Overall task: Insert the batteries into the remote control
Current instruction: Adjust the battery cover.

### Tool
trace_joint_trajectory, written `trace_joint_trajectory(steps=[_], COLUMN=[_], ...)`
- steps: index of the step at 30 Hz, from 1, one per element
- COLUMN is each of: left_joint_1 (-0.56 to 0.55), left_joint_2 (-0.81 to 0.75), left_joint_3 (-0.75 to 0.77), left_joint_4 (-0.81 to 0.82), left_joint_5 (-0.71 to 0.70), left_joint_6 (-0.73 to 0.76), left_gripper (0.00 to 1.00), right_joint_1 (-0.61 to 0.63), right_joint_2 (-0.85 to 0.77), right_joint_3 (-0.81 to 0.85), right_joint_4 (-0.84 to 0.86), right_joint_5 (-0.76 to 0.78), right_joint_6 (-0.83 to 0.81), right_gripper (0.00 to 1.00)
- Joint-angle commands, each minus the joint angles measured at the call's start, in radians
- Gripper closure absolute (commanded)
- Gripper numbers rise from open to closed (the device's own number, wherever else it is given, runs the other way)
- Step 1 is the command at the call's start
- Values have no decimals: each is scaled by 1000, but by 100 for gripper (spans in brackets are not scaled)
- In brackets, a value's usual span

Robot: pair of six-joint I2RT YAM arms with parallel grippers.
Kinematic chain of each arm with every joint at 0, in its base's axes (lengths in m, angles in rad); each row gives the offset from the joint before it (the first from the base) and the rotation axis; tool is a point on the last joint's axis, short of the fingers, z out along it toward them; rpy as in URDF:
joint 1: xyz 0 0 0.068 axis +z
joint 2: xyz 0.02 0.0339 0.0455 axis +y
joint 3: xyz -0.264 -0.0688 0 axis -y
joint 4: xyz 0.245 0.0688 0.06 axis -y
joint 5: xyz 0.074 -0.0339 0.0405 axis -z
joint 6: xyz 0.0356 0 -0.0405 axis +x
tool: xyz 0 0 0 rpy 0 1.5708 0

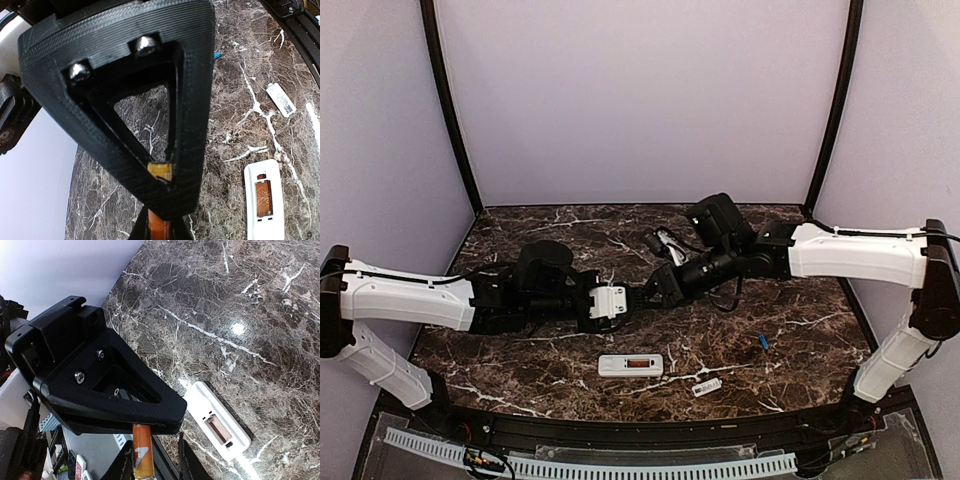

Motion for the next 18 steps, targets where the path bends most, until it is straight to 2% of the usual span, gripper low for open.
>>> trace_joint_trajectory(steps=[1,4,12,18], left_joint_1=[-4,-4,-4,-3], left_joint_2=[2,5,9,7], left_joint_3=[7,9,11,13], left_joint_4=[-26,-22,-28,-54], left_joint_5=[10,10,24,47], left_joint_6=[-10,-11,-17,-42], left_gripper=[100,100,100,100], right_joint_1=[-15,-19,-19,-20], right_joint_2=[-34,-34,-15,-4], right_joint_3=[-20,-23,-23,-33], right_joint_4=[35,37,50,44], right_joint_5=[20,16,-19,-22], right_joint_6=[7,7,2,-8], right_gripper=[72,76,98,100])
